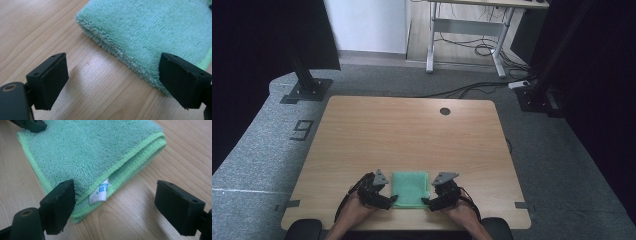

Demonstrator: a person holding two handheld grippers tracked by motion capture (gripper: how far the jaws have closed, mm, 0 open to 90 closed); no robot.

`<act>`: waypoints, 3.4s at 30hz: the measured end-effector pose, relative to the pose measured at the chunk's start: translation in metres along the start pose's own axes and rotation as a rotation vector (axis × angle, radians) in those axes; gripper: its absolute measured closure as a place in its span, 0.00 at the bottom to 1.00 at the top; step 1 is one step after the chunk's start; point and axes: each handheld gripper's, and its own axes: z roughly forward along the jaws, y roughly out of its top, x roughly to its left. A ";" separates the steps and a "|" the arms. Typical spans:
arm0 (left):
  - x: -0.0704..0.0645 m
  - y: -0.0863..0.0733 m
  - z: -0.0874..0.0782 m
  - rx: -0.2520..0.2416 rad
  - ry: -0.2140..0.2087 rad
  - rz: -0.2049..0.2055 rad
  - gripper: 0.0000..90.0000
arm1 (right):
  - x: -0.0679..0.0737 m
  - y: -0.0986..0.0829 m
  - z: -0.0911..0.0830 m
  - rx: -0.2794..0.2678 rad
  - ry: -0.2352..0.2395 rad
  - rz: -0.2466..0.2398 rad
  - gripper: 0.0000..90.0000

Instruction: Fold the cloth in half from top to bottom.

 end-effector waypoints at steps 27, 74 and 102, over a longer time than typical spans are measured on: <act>0.044 0.014 0.028 -0.053 -0.016 -0.089 0.00 | -0.032 0.017 0.017 -0.008 -0.037 0.033 0.19; 0.104 0.059 0.067 -0.054 0.033 -0.155 0.00 | -0.094 0.049 0.045 -0.024 -0.112 0.144 0.24; 0.082 0.057 0.021 -0.098 -0.018 -0.086 0.00 | -0.080 0.053 0.014 -0.055 -0.091 0.087 0.08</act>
